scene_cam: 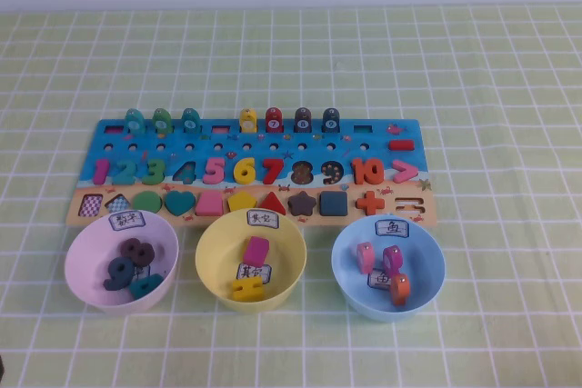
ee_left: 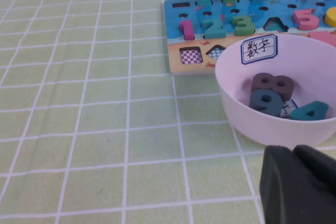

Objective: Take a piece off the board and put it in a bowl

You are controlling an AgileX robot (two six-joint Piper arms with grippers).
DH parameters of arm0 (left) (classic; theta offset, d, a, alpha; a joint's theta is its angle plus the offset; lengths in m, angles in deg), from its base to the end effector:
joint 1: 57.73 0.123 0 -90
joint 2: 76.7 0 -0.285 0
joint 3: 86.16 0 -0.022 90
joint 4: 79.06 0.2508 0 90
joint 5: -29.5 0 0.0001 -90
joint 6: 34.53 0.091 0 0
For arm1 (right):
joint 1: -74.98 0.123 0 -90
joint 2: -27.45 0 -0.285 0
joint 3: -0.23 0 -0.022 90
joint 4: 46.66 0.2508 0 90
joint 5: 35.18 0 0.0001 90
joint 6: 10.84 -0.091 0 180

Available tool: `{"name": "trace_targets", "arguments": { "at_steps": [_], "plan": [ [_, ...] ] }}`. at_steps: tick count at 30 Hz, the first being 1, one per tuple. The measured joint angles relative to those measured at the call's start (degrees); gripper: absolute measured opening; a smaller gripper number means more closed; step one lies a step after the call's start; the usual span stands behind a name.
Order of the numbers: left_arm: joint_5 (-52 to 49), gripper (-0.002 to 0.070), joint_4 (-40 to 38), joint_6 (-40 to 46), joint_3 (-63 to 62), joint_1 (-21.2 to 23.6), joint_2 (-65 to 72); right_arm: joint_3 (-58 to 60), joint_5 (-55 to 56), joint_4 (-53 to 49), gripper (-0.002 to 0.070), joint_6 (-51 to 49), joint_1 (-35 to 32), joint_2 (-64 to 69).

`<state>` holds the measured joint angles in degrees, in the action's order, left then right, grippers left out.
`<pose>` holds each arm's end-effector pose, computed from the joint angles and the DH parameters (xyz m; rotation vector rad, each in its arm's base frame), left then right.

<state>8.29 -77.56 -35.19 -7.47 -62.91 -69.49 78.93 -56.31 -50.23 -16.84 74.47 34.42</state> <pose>0.0526 -0.0039 0.1718 0.0900 1.8674 -0.0447 0.0526 -0.0025 0.1721 0.0672 1.8621 0.0052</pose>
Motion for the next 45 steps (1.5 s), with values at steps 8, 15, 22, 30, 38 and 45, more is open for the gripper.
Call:
{"name": "trace_targets", "arguments": {
  "at_steps": [8, 15, 22, 30, 38, 45],
  "plan": [
    [0.00, -0.0004, 0.00, 0.00, 0.00, 0.00, 0.00, 0.00, 0.00, 5.94, -0.0017, 0.00, 0.00, 0.00],
    [0.00, -0.0004, 0.00, 0.00, 0.00, 0.00, 0.00, 0.00, 1.77, 49.29, -0.0017, 0.00, 0.00, 0.00],
    [0.00, -0.0004, 0.00, 0.00, 0.00, 0.00, 0.00, 0.00, 6.80, 60.13, -0.0017, 7.66, 0.00, 0.00],
    [0.00, -0.0004, 0.00, 0.00, 0.00, 0.00, 0.00, 0.00, 10.12, 66.94, -0.0017, 10.58, 0.00, 0.00],
    [0.00, -0.0004, 0.00, 0.00, 0.00, 0.00, 0.00, -0.64, 4.32, 65.16, -0.0017, 21.47, 0.00, 0.79],
    [0.00, -0.0004, 0.00, 0.00, 0.00, 0.00, 0.00, -17.81, -10.37, 42.95, -0.0017, 22.30, 0.00, 19.86]
  ]
}}
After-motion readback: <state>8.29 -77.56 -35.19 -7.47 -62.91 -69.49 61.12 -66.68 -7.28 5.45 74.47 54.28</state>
